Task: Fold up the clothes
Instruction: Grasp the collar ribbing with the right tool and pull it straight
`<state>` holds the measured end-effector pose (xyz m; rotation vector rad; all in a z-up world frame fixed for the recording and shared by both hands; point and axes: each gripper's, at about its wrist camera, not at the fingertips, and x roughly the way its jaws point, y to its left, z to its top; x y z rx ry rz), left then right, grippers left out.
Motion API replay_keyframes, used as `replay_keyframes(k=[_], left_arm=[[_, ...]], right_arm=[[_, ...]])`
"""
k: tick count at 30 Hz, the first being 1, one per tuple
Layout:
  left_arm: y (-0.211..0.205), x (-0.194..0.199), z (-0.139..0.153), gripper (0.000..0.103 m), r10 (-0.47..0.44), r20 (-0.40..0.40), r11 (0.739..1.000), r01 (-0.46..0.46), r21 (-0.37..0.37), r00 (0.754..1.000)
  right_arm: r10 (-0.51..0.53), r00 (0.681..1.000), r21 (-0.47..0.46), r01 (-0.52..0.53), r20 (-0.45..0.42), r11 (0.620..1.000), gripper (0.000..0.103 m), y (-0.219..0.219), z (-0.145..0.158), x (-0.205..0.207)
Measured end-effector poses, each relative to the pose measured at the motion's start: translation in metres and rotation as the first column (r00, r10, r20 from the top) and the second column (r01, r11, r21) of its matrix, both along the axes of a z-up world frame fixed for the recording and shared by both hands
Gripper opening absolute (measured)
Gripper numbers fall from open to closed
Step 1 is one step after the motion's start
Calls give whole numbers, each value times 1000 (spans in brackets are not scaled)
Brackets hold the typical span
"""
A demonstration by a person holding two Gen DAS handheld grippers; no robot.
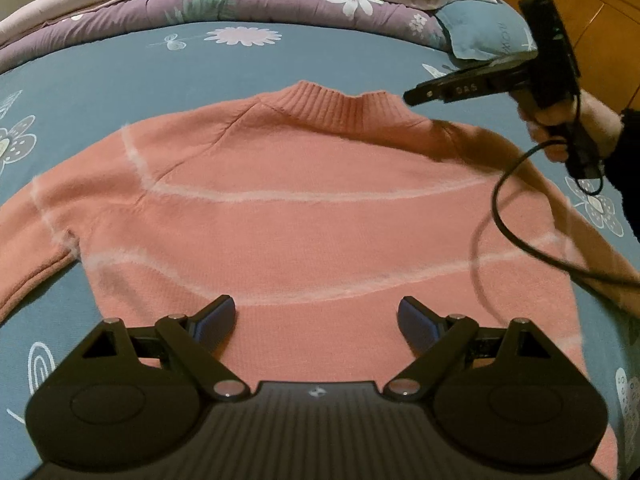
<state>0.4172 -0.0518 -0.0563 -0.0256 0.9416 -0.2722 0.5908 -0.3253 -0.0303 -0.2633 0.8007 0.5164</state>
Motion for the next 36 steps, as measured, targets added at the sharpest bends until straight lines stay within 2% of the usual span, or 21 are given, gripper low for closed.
replay_keyframes(k=[4,9,11,12,16,17,20,25,27,32,36], left_arm=[[0,3,1,89,-9,6,1000,9,-3,1000],[-2,10,1,89,-20,17,1000,20,-3,1000],[-3,13,1,89,-24,22,1000,24,-3,999],[-4,14,1,89,-26,24,1000,26,-3,999],[-5,20,1,89,-34,33,999,34,-2,999],[-6,22,1,89,-36,35,999,36,-2,999],[-6,25,1,89,-37,41,999,37,-2,998],[-5,26,-2,89,-34,42,999,34,-8,999],[-6,26,-2,89,-34,44,999,34,-11,998],[-1,24,-4,89,-26,47,1000,27,-17,999],[6,26,-9,89,-2,28,1000,2,-22,1000]], right_arm=[[26,998,0,-26,-55,1000,46,2,-19,-7],[36,998,19,-35,-52,999,46,9,-25,-21],[62,997,14,-61,-51,998,37,12,-23,-25],[79,996,5,-79,-45,997,30,14,-21,-28],[149,989,-112,-146,19,983,13,30,-14,-41],[159,987,-139,-153,33,978,11,34,-12,-44],[131,987,-168,-114,96,979,10,33,-1,-40],[22,980,-188,15,195,982,10,24,10,-17],[-18,983,-184,53,183,982,10,19,3,-5],[-54,991,-275,86,124,957,11,25,-21,18],[-24,992,-107,37,122,994,15,25,12,28]])
